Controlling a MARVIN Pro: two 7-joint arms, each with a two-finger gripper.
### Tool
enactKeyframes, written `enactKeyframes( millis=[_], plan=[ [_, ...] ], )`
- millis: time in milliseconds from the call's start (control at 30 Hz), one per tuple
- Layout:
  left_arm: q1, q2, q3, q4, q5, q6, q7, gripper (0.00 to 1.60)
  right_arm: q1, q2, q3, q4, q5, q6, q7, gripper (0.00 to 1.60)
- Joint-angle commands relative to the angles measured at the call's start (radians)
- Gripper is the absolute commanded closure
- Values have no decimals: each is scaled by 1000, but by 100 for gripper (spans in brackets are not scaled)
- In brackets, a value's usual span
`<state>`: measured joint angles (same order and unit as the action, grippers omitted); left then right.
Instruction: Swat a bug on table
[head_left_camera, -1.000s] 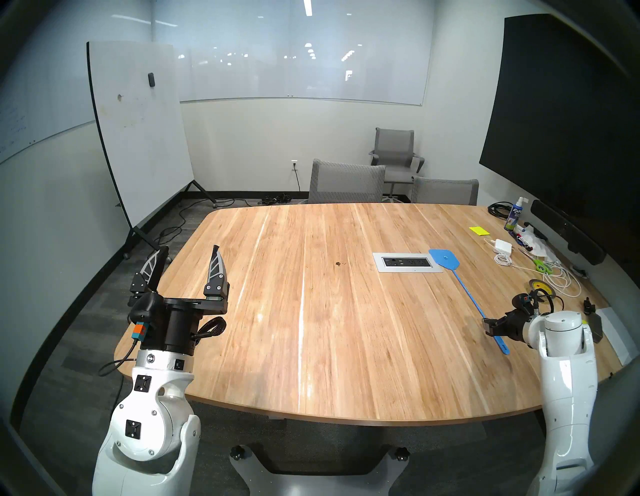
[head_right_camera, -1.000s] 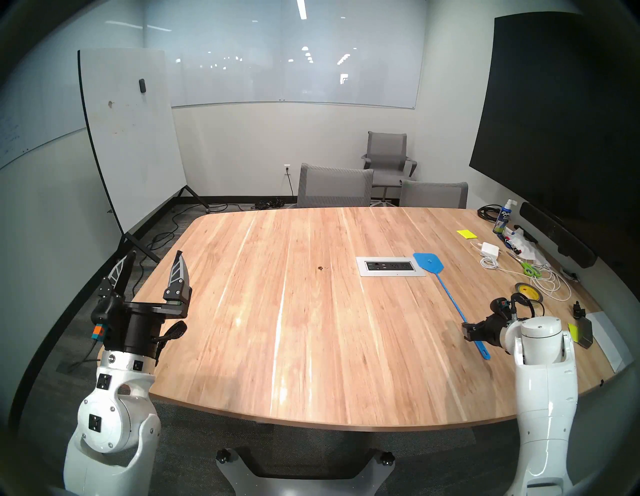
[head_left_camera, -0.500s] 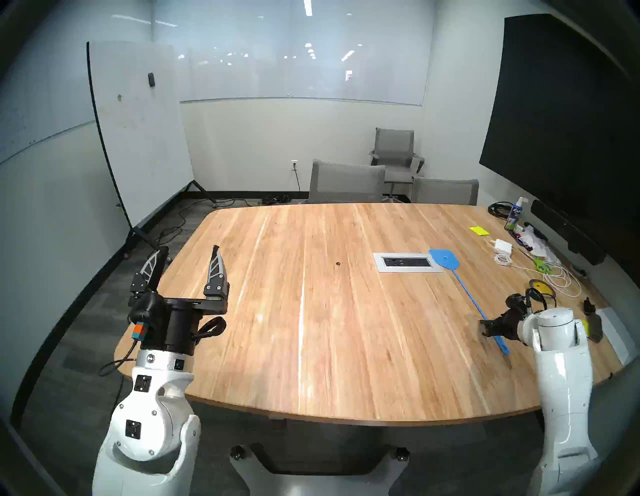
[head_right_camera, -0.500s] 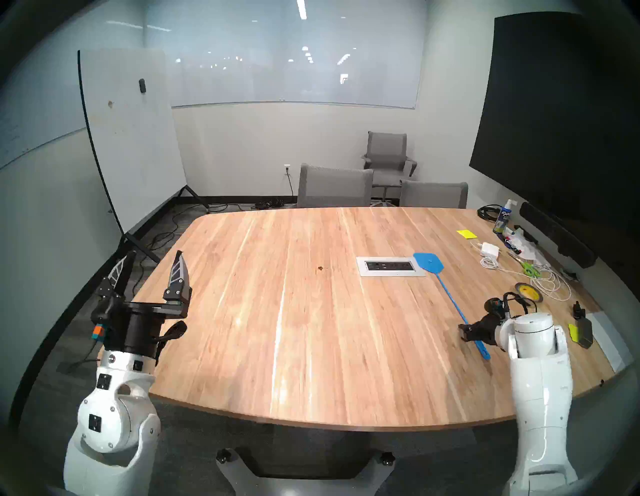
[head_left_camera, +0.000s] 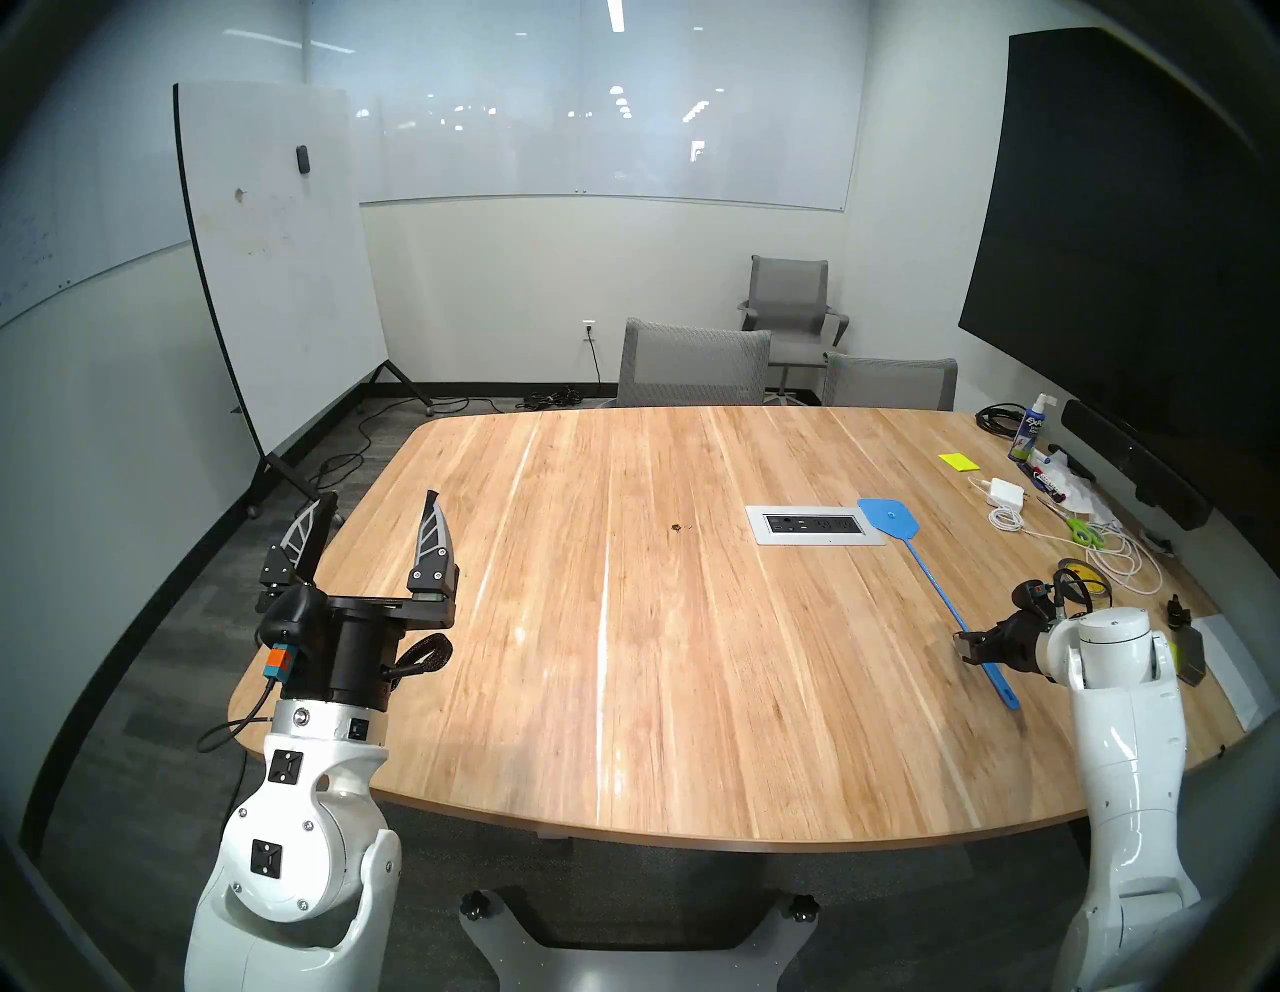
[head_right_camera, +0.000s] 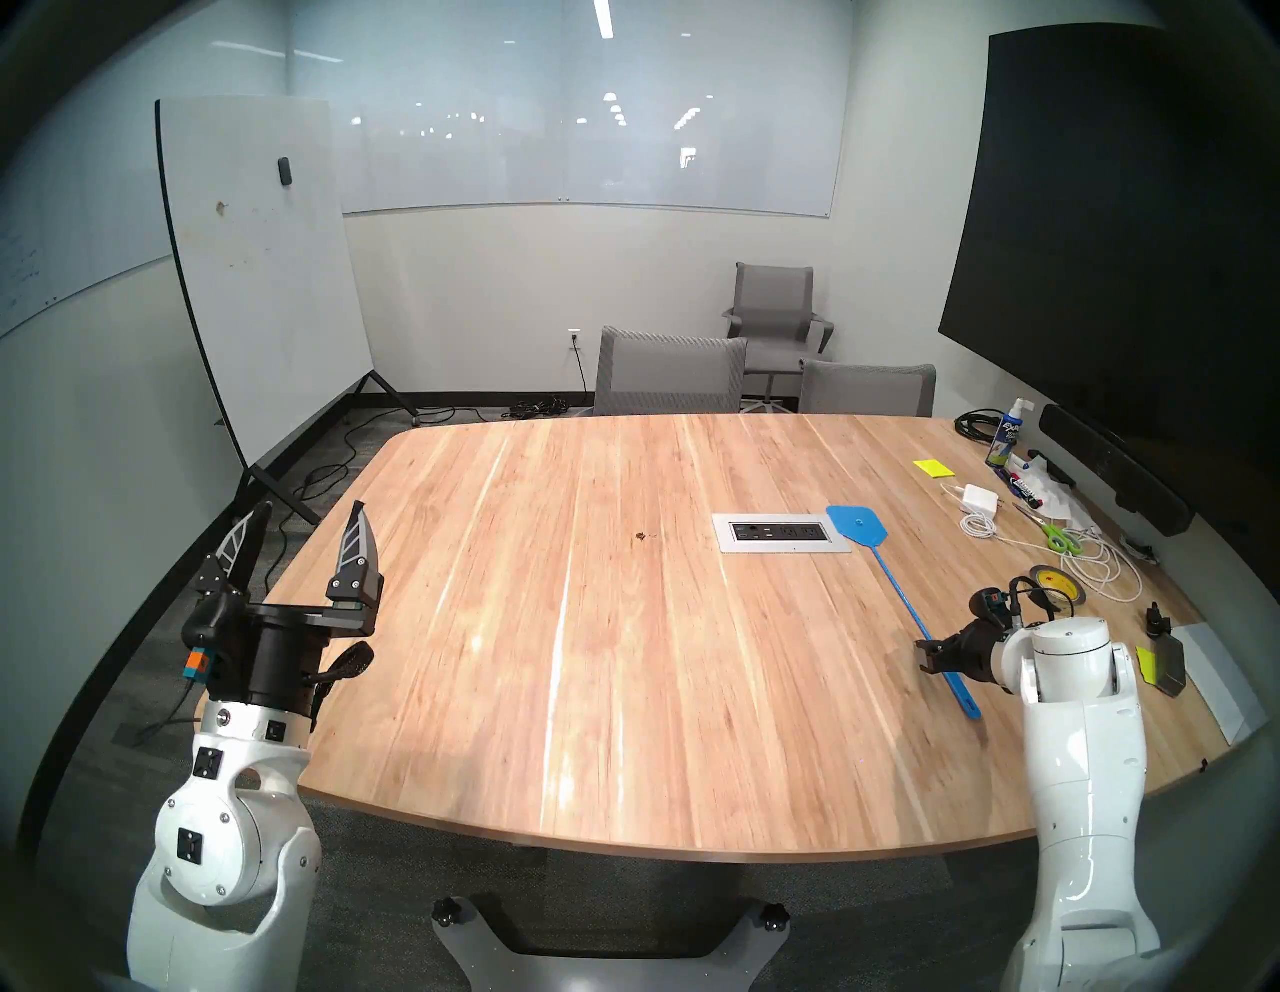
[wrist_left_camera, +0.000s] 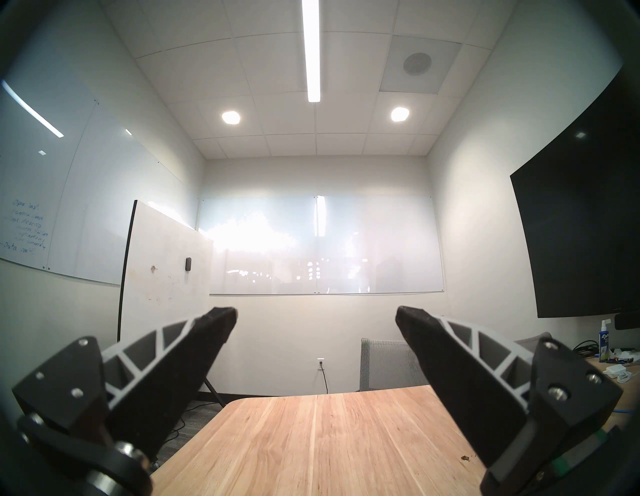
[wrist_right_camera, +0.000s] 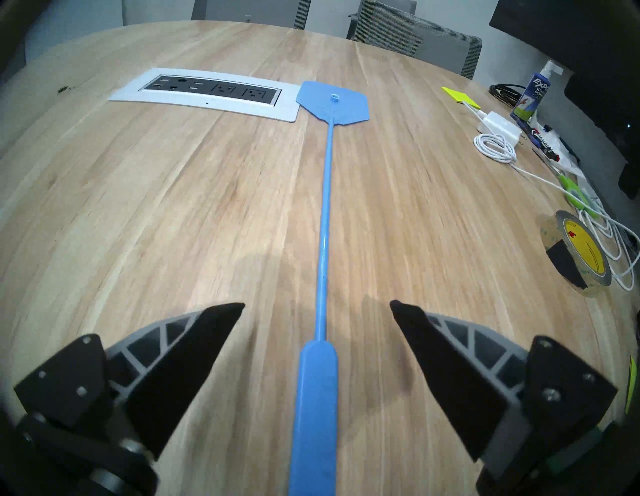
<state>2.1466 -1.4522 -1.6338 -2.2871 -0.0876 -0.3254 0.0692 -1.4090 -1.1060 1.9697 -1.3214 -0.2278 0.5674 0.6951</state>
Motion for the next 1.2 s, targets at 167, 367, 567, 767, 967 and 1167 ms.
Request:
enactKeyframes(
  millis=[167, 367, 567, 767, 967, 1167],
  plan=[
    [2, 0, 1, -21, 0, -2, -1, 0, 80, 13, -18, 45, -6, 4, -7, 0],
    [2, 0, 1, -20, 0, -2, -1, 0, 106, 18, -26, 89, -9, 3, -17, 0],
    [2, 0, 1, -21, 0, -2, -1, 0, 117, 19, -28, 126, -12, -11, -34, 2],
    [2, 0, 1, -21, 0, -2, -1, 0, 124, 19, -24, 145, -8, -18, -36, 20],
    [2, 0, 1, -21, 0, -2, -1, 0, 125, 16, -20, 159, -7, -27, -37, 61],
    [2, 0, 1, -21, 0, -1, -1, 0, 110, 11, -17, 156, -1, -36, -29, 82]
  ],
)
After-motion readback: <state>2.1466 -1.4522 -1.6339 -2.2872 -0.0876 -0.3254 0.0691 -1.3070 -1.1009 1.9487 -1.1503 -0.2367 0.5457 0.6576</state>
